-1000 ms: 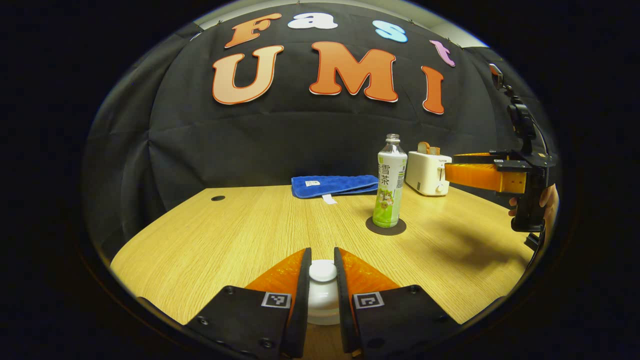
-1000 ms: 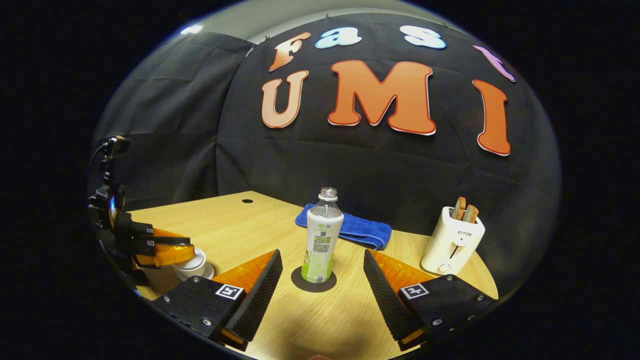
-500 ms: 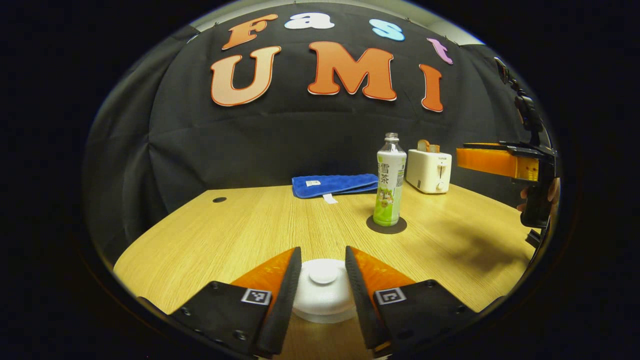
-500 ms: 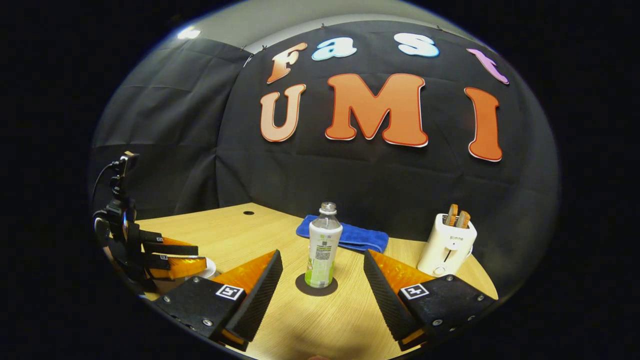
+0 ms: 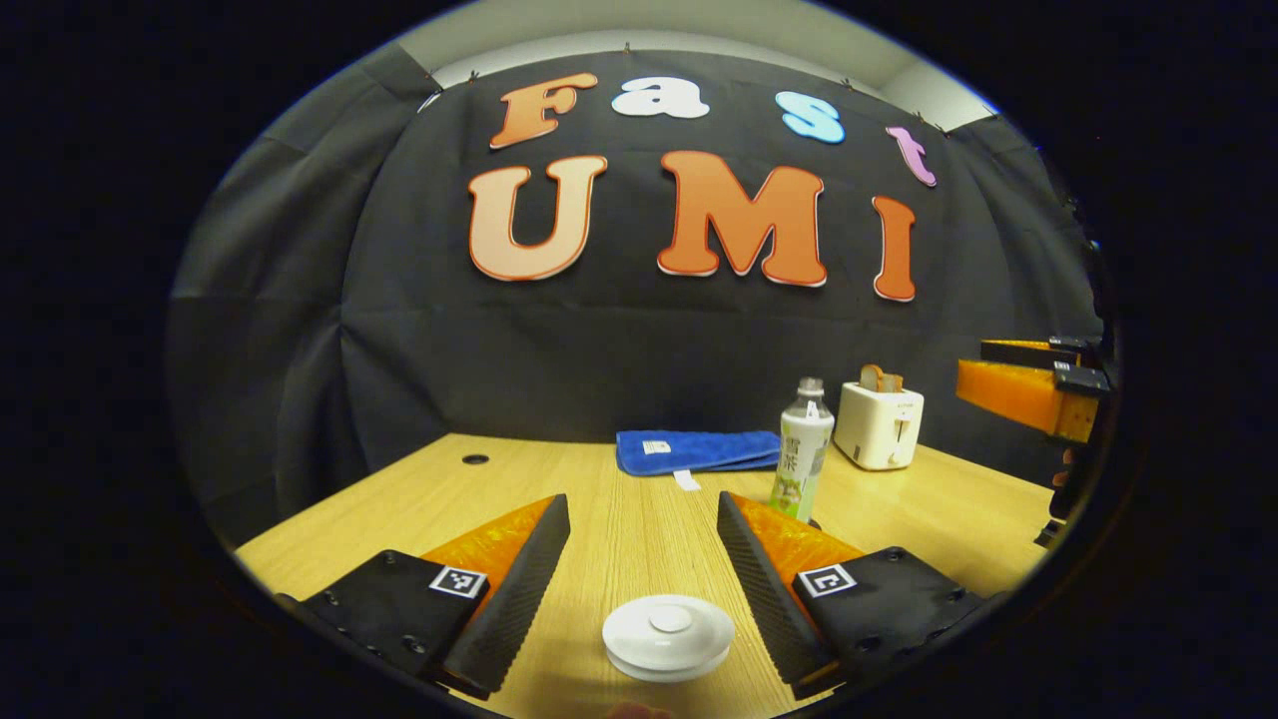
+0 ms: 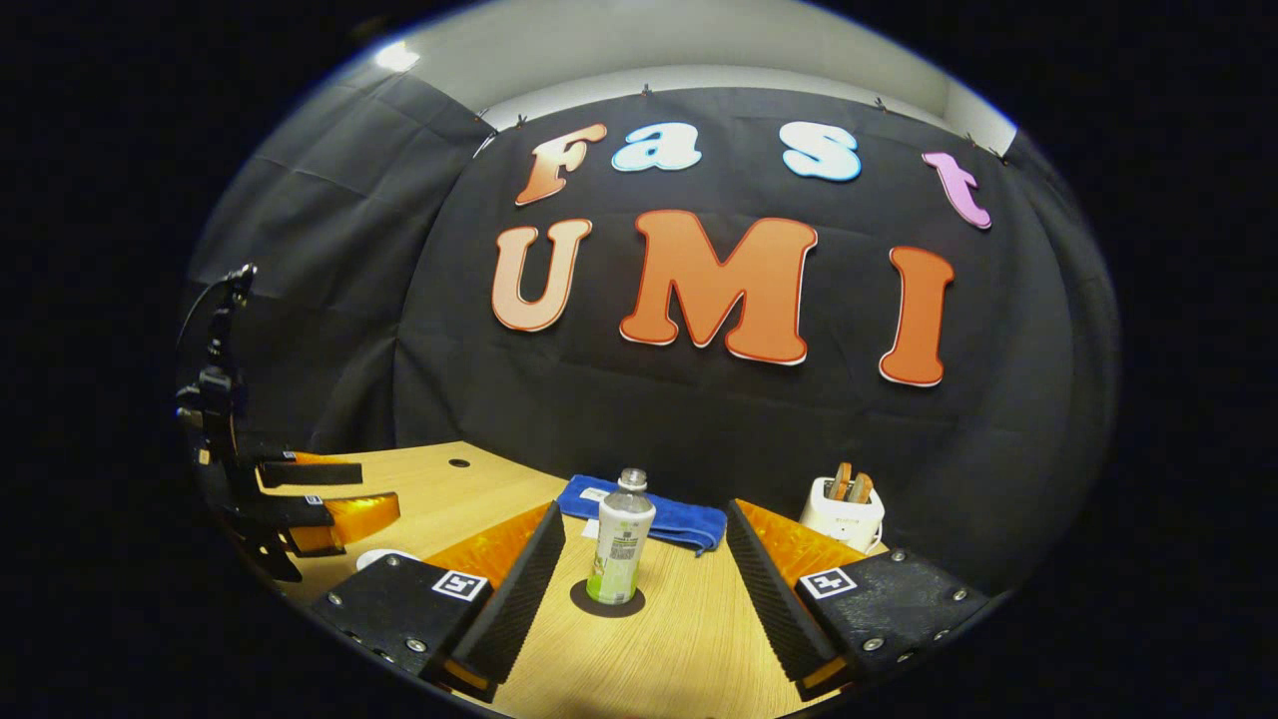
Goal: Open the teacup lid with one hand, grasp the water bottle and pour water into the teacup with the other hand; after pouring, place the water bottle on the coaster and then close the teacup lid.
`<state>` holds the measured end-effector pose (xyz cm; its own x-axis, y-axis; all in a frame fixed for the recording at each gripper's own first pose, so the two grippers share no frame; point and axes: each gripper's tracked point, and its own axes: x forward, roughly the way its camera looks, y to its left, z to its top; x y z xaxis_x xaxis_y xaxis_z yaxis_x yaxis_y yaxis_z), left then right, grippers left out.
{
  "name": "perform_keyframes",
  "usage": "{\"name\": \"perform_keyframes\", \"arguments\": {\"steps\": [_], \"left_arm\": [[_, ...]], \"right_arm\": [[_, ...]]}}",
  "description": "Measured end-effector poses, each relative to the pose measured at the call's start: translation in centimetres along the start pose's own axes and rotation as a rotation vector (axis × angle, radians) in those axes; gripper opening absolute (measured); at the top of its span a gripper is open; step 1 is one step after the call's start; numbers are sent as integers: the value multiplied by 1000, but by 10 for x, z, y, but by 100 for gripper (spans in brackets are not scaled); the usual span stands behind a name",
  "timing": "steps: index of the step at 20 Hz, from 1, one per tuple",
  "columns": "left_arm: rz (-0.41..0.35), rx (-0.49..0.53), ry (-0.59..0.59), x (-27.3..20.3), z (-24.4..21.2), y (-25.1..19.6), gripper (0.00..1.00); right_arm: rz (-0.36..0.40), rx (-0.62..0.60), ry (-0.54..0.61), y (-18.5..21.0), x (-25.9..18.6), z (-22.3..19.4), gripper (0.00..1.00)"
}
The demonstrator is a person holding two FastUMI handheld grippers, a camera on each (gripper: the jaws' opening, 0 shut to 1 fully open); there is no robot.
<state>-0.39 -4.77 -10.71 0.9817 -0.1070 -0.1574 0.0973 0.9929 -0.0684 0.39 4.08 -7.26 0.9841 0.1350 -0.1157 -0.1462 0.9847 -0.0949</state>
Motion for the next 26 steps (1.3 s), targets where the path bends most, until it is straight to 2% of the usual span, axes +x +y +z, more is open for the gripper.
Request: {"name": "perform_keyframes", "arguments": {"steps": [1,5,8,12,17,21,22,26], "left_arm": [[6,0,-28,-1,14,2,95],[30,8,-110,-5,57,11,97],[60,2,-145,-9,75,19,97],[97,12,-147,-10,77,27,96],[106,17,-161,-15,94,21,97],[117,27,-170,-17,100,18,97],[119,23,-171,-16,99,18,95],[132,29,-166,-14,95,22,97]], "right_arm": [[2,-5,-15,4,-2,7,98],[-10,-19,-62,11,-7,28,98],[11,-7,-88,19,-11,42,98],[-11,16,-93,16,-11,44,98],[-105,27,-75,-2,-9,34,98],[-126,57,-60,-4,-11,25,100],[-131,57,-58,-5,-11,24,98],[-138,38,-50,-1,-9,18,98]]}}
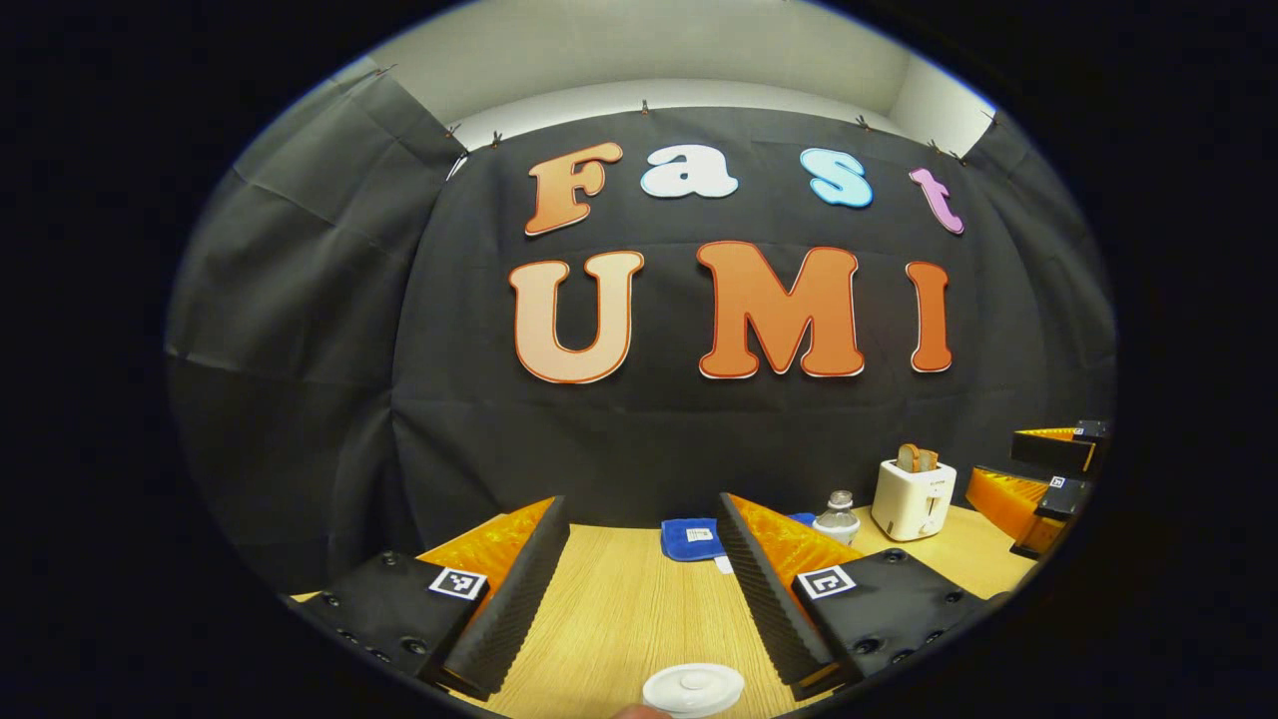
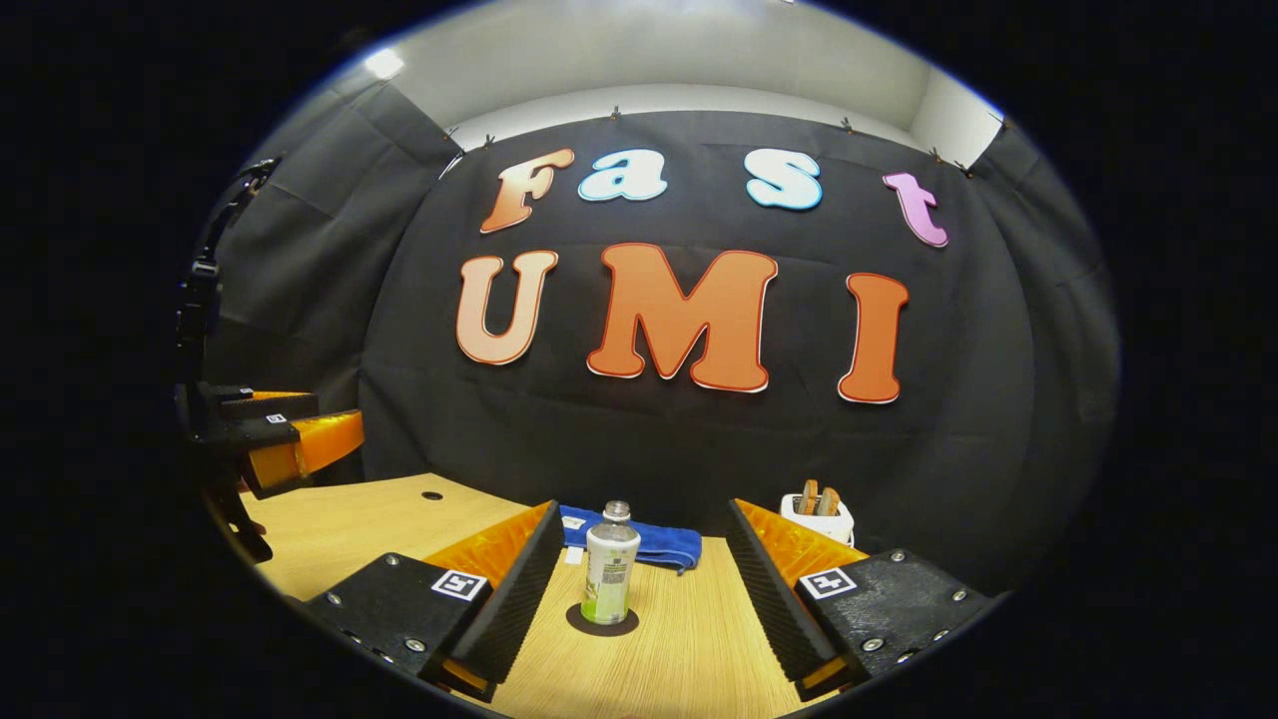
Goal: Open the teacup lid with one hand, grasp the water bottle and pour water into the teacup with the other hand; after pouring, place the water bottle on the coaster and then close the teacup lid.
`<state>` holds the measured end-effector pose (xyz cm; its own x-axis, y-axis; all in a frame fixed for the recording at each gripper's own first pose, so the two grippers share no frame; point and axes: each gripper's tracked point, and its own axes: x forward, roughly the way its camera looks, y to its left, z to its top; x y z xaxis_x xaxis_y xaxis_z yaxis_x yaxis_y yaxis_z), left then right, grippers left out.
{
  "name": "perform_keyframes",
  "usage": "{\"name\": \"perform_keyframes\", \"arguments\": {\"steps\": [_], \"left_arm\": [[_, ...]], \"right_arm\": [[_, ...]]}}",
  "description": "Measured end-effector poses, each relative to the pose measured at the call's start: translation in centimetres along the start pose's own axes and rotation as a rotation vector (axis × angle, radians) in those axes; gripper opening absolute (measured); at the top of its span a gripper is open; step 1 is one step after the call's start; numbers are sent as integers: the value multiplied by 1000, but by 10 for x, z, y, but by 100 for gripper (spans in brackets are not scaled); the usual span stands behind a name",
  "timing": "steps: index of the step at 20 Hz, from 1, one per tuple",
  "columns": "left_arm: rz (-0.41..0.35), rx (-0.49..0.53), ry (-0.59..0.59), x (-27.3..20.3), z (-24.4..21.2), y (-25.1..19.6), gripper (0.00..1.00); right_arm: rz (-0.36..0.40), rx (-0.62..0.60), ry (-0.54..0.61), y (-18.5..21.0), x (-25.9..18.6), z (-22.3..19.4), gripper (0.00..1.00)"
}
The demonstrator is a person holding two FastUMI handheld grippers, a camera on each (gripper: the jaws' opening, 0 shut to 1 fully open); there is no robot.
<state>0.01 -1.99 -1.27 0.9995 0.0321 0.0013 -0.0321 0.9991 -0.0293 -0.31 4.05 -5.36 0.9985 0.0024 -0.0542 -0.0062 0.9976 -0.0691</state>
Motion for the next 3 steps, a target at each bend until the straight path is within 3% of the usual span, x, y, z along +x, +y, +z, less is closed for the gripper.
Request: {"name": "perform_keyframes", "arguments": {"steps": [3], "left_arm": [[3,-2,7,0,-4,1,97]], "right_arm": [[0,3,1,0,2,0,98]]}}
